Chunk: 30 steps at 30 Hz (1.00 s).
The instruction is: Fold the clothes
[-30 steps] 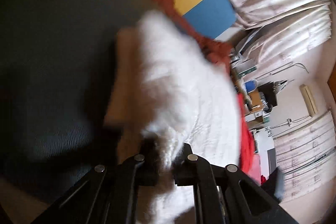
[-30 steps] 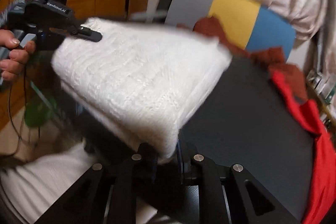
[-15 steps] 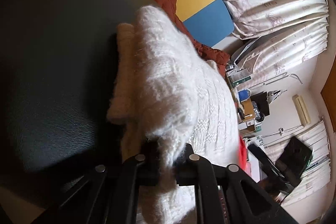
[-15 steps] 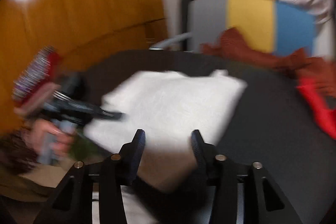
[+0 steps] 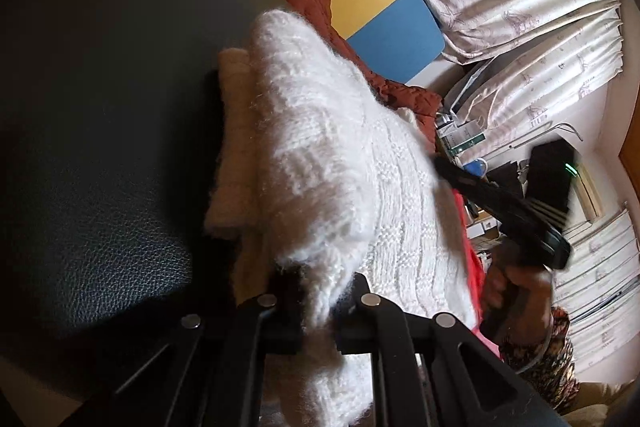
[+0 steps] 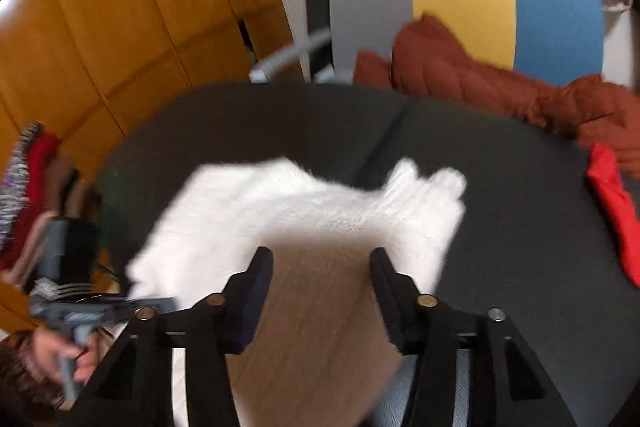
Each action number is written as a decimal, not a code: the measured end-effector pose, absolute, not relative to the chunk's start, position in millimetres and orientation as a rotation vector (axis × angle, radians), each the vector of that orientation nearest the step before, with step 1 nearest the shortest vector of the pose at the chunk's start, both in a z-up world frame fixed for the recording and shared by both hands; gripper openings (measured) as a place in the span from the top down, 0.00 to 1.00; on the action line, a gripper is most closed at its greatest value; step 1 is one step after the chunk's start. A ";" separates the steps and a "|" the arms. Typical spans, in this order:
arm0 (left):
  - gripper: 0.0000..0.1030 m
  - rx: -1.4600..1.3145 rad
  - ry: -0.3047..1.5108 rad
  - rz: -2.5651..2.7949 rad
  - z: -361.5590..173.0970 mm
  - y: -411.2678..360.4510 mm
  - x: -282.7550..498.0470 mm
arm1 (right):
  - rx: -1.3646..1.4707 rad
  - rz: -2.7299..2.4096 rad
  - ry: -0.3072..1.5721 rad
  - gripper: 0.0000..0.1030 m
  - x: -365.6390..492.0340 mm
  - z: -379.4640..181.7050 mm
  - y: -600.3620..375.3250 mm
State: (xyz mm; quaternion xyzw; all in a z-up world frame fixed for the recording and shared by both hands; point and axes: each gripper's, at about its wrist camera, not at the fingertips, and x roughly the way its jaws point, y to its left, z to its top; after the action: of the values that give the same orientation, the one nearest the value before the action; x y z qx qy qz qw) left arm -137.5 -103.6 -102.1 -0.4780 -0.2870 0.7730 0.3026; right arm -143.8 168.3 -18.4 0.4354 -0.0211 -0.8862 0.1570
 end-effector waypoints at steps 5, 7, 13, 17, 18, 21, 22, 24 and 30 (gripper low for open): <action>0.89 -1.280 -0.815 2.050 -103.6 -111.7 -144.7 | 1.260 -2.648 -0.097 0.50 -168.7 -48.0 165.1; 0.88 -1.278 -0.861 2.042 -102.0 -118.9 -141.3 | 1.204 -2.678 -0.080 0.50 -158.7 -50.3 165.3; 0.86 -1.199 -0.800 2.249 -70.4 -147.0 -111.2 | 1.097 -2.697 -0.253 0.47 -115.8 -34.1 185.1; 0.86 -1.093 -0.587 2.382 -35.9 -138.7 -101.2 | 0.969 -2.684 -0.253 0.50 -79.2 -10.7 177.7; 0.86 -1.079 -0.522 2.382 -28.9 -127.9 -103.9 | 0.974 -2.677 -0.223 0.51 -75.2 -10.7 172.2; 0.86 -1.067 -0.300 2.381 -17.4 -80.7 -121.2 | 0.986 -2.653 -0.131 0.52 -63.3 -10.6 155.5; 0.86 -1.069 -0.215 2.383 -18.5 -65.8 -128.0 | 0.994 -2.653 -0.101 0.52 -60.4 -13.4 150.1; 0.86 -1.113 -0.026 2.411 -27.9 -38.6 -147.9 | 1.011 -2.659 -0.033 0.49 -55.7 -20.0 140.0; 0.87 -1.190 0.086 2.420 -58.0 -32.1 -202.4 | 1.016 -2.672 0.222 0.43 -42.6 -38.9 122.2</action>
State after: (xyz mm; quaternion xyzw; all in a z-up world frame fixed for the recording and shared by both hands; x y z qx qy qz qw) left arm -202.4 -32.1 -58.0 -0.4303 0.0311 0.8749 0.2201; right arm -42.6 122.2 -38.9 0.3511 0.0768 -0.9231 0.1366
